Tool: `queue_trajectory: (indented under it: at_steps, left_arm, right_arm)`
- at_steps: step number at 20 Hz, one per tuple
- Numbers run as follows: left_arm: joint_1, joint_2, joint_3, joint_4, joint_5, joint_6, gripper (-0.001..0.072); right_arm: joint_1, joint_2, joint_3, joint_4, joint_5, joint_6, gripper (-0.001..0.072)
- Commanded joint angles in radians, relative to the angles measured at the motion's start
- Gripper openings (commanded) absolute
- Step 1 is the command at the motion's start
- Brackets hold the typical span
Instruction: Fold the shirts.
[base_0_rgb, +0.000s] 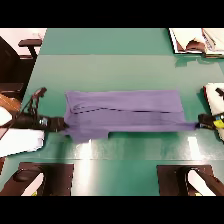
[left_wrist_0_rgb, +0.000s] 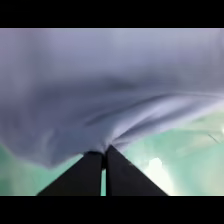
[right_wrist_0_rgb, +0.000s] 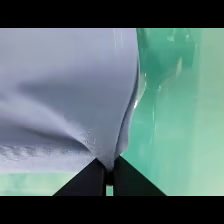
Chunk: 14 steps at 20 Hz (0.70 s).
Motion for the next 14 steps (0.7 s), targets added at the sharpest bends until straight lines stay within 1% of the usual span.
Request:
queue_trajectory:
  at_steps: [1, 3, 5, 8, 11, 12, 13, 14]
  left_arm:
    - [0.001, -0.227, 0.172, 0.028, 0.127, 0.084, 0.0023]
    - [0.001, -0.364, 0.261, 0.03, 0.163, 0.14, 0.0024]
    - [0.001, -0.478, 0.322, 0.03, 0.223, 0.166, 0.0024]
    - [0.001, -0.595, 0.372, 0.028, 0.336, 0.166, 0.0024]
    - [0.001, -0.628, 0.381, 0.025, 0.398, 0.165, 0.0027]
    - [0.001, -0.628, 0.381, 0.018, 0.406, 0.165, 0.0071]
    - [0.001, -0.628, 0.382, 0.006, 0.406, 0.164, 0.0393]
    - [0.001, -0.628, 0.383, -0.002, 0.402, 0.164, 0.0636]
  right_arm:
    - [0.079, -0.204, 0.186, -0.006, -0.051, 0.012, 0.0015]
    - [0.11, -0.325, 0.298, -0.006, -0.059, 0.012, 0.0015]
    - [0.134, -0.425, 0.393, -0.006, -0.063, 0.012, 0.0016]
    - [0.147, -0.544, 0.505, 0.005, -0.063, 0.011, 0.0017]
    - [0.137, -0.623, 0.571, 0.11, -0.07, 0.0, 0.0018]
    - [0.131, -0.64, 0.583, 0.156, -0.077, -0.031, 0.0085]
    - [0.12, -0.649, 0.587, 0.197, -0.089, -0.042, 0.0237]
    - [0.106, -0.65, 0.586, 0.24, -0.101, -0.055, 0.0353]
